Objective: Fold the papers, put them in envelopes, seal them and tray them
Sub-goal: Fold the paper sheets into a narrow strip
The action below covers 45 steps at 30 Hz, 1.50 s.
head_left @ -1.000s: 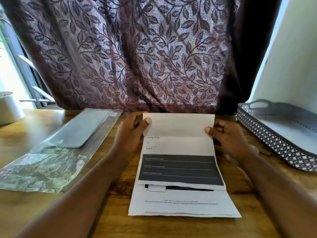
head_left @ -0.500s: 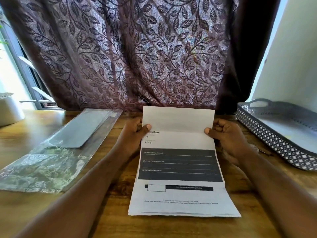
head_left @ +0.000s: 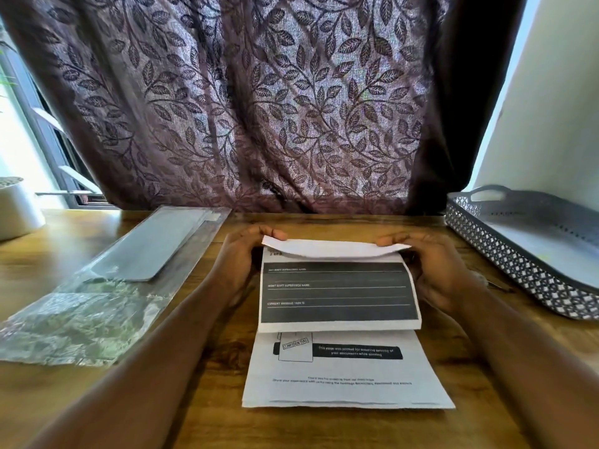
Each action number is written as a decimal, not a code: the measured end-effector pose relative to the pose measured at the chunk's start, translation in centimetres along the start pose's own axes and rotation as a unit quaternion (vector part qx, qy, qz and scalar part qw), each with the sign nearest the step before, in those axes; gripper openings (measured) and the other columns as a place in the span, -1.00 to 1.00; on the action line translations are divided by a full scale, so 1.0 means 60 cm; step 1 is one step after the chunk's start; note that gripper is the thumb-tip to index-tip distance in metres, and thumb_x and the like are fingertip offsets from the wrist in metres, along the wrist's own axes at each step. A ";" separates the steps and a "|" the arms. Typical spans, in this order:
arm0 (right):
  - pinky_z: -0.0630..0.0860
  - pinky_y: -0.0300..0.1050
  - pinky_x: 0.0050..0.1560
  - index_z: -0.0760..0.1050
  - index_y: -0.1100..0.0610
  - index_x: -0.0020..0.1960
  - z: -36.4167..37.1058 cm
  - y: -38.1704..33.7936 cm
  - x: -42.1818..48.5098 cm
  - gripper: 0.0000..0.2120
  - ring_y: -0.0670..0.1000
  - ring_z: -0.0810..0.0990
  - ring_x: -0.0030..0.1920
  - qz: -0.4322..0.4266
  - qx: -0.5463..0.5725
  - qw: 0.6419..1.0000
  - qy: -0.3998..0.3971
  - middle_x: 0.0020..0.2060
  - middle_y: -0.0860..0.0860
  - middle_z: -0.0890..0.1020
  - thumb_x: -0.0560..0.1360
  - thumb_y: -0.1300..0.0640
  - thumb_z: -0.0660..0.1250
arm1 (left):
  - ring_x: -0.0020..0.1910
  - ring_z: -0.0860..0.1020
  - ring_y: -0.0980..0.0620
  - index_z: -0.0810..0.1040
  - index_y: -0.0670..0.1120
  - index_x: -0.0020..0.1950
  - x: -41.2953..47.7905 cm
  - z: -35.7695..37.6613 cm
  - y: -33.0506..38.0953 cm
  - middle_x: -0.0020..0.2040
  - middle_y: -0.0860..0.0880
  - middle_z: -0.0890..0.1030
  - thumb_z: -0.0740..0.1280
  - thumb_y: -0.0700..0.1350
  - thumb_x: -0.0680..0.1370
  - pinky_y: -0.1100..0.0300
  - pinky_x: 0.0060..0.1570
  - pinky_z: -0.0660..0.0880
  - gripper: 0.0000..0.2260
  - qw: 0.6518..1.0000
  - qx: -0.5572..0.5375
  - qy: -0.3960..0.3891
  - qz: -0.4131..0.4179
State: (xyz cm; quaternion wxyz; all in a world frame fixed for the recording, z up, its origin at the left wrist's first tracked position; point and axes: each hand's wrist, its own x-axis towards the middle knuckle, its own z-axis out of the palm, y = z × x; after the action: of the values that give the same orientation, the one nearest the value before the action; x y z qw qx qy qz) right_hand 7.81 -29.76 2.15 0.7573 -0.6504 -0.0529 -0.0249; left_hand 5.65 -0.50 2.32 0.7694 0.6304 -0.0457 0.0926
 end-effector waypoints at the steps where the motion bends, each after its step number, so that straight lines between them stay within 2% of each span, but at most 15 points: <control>1: 0.63 0.16 0.09 0.67 0.34 -0.10 0.001 -0.001 0.000 -0.69 0.19 0.68 -0.01 0.009 0.009 1.000 0.001 0.02 0.24 0.72 0.58 0.38 0.14 | -0.20 0.57 -0.18 0.69 -0.15 -0.20 0.000 0.000 0.000 -0.18 -0.22 0.65 0.19 -0.24 0.60 0.06 -0.17 0.52 -0.69 1.000 -0.003 0.003 0.000; 3: 0.64 0.13 0.08 0.65 0.37 -0.08 0.001 -0.001 -0.001 -0.68 0.15 0.68 0.01 0.019 0.017 1.000 0.002 0.04 0.25 0.71 0.59 0.37 0.12 | -0.21 0.58 -0.18 0.68 -0.23 -0.09 0.000 -0.002 -0.002 -0.14 -0.29 0.62 0.21 -0.15 0.63 0.08 -0.22 0.55 -0.72 1.000 -0.010 0.008 -0.012; 8: 0.61 0.19 0.17 0.70 0.27 0.00 -0.002 0.007 -0.001 -0.88 0.20 0.69 0.07 -0.014 -0.077 0.997 0.011 -0.01 0.14 0.75 0.49 0.30 0.44 | -0.26 0.62 -0.08 0.68 -0.22 -0.10 0.003 -0.004 -0.003 -0.18 -0.20 0.67 0.30 -0.03 0.62 0.13 -0.25 0.57 -0.70 1.000 0.019 0.004 -0.004; 10: 0.62 0.15 0.17 0.71 0.20 -0.04 0.001 0.009 0.000 -0.89 0.16 0.69 0.11 -0.028 -0.106 0.994 0.016 -0.02 0.05 0.75 0.46 0.32 0.47 | -0.15 0.65 -0.08 0.67 -0.17 -0.03 0.008 -0.009 -0.007 -0.11 -0.13 0.71 0.40 -0.19 0.56 0.10 -0.14 0.61 -0.92 0.997 0.073 -0.004 0.013; 12: 0.63 0.08 0.15 0.72 0.15 -0.08 0.005 0.008 -0.002 -0.87 0.08 0.71 0.07 -0.056 -0.138 0.989 0.023 -0.03 0.00 0.76 0.44 0.34 0.49 | -0.10 0.68 -0.02 0.67 -0.07 0.03 0.012 -0.013 -0.015 -0.04 -0.09 0.73 0.44 -0.28 0.52 0.08 -0.09 0.63 -0.85 0.989 0.147 -0.009 0.024; 15: 0.62 -0.10 0.11 0.70 0.06 -0.10 0.013 0.003 -0.010 -0.83 -0.16 0.70 -0.04 -0.105 -0.210 0.971 0.035 -0.07 -0.08 0.75 0.44 0.32 0.51 | -0.13 0.64 0.22 0.70 -0.04 0.09 0.013 -0.016 -0.017 0.01 0.07 0.70 0.46 -0.14 0.53 0.22 -0.12 0.61 -0.85 0.945 0.320 -0.009 0.068; 17: 0.58 -0.24 -0.01 0.67 -0.02 -0.06 0.021 0.000 -0.016 -0.80 -0.26 0.65 -0.13 -0.132 -0.292 0.946 0.041 -0.04 -0.12 0.73 0.46 0.27 0.50 | -0.08 0.65 0.18 0.72 -0.04 0.06 0.013 -0.015 -0.018 0.00 0.11 0.71 0.46 -0.06 0.53 0.09 -0.02 0.63 -0.86 0.929 0.359 -0.016 0.087; 19: 0.52 -0.18 -0.02 0.64 -0.07 0.07 0.033 0.002 -0.019 -0.79 -0.17 0.62 -0.04 -0.165 -0.409 0.896 0.051 0.05 -0.11 0.69 0.51 0.19 0.48 | -0.09 0.65 0.17 0.72 -0.01 0.01 0.008 -0.008 -0.015 -0.04 0.14 0.71 0.46 -0.03 0.53 0.06 -0.01 0.62 -0.89 0.928 0.360 -0.011 0.096; 21: 0.42 -0.14 0.19 0.61 -0.03 0.18 0.050 0.007 -0.019 -0.78 -0.04 0.58 0.19 -0.221 -0.480 0.848 0.045 0.19 -0.08 0.65 0.54 0.13 0.43 | -0.13 0.63 0.26 0.71 0.03 -0.04 0.004 0.002 -0.012 -0.09 0.19 0.70 0.46 -0.04 0.53 0.23 -0.07 0.58 -0.94 0.924 0.365 -0.008 0.115; 23: 0.34 0.04 0.38 0.60 -0.02 0.22 0.070 0.010 -0.021 -0.78 0.00 0.58 0.24 -0.260 -0.508 0.821 0.024 0.21 -0.07 0.66 0.59 0.03 0.34 | -0.13 0.61 0.32 0.71 0.05 -0.05 -0.003 0.011 -0.008 -0.12 0.24 0.68 0.45 -0.05 0.53 0.41 -0.15 0.51 -0.95 0.917 0.372 -0.012 0.144; 25: 0.27 0.24 0.43 0.60 -0.05 0.20 0.088 0.013 -0.024 -0.73 -0.01 0.63 0.15 -0.274 -0.536 0.799 0.000 0.12 -0.10 0.70 0.59 -0.06 0.23 | -0.11 0.59 0.36 0.73 0.03 -0.03 -0.009 0.019 -0.006 -0.13 0.28 0.65 0.45 -0.07 0.53 0.51 -0.18 0.44 -0.94 0.904 0.387 -0.018 0.182; 30: 0.24 0.22 0.40 0.56 -0.05 0.01 0.097 0.014 -0.025 -0.81 -0.02 0.62 -0.13 -0.314 -0.581 0.751 -0.029 -0.14 -0.13 0.70 0.62 -0.03 0.18 | -0.08 0.58 0.34 0.73 -0.02 -0.03 -0.010 0.018 -0.001 -0.11 0.24 0.65 0.45 -0.09 0.54 0.52 -0.17 0.42 -0.92 0.888 0.404 -0.015 0.217; 37: 0.45 0.16 0.14 0.53 -0.10 -0.07 0.059 0.002 -0.010 -0.80 -0.04 0.57 -0.24 -0.278 -0.581 0.765 -0.011 -0.28 -0.15 0.64 0.59 -0.09 0.15 | -0.16 0.58 0.38 0.74 -0.03 -0.06 -0.004 0.006 -0.001 -0.16 0.25 0.65 0.45 -0.13 0.53 0.54 -0.21 0.39 -0.93 0.893 0.399 -0.006 0.207; 40: 0.32 -0.03 0.01 0.57 -0.09 -0.11 0.040 -0.004 -0.009 -0.85 -0.04 0.55 -0.22 -0.249 -0.573 0.780 0.011 -0.28 -0.15 0.63 0.61 0.01 0.29 | -0.17 0.57 0.42 0.74 -0.06 -0.08 0.004 -0.005 0.002 -0.15 0.19 0.67 0.47 -0.16 0.51 0.55 -0.18 0.38 -0.95 0.893 0.394 0.014 0.218; 45: 0.52 -0.09 -0.14 0.64 -0.06 -0.12 0.015 -0.011 -0.006 -0.88 -0.12 0.61 -0.25 -0.193 -0.516 0.835 0.011 -0.26 -0.15 0.67 0.58 0.09 0.39 | -0.17 0.58 0.41 0.74 -0.08 -0.09 0.009 -0.012 0.001 -0.17 0.20 0.66 0.49 -0.18 0.49 0.43 -0.13 0.44 -0.96 0.891 0.397 0.027 0.218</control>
State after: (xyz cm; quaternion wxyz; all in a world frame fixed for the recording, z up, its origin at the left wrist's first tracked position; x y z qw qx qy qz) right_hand 7.33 -28.96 2.88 0.2923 -0.9231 -0.1484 -0.2011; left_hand 6.11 0.25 2.34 0.4167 0.8544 -0.1207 0.2859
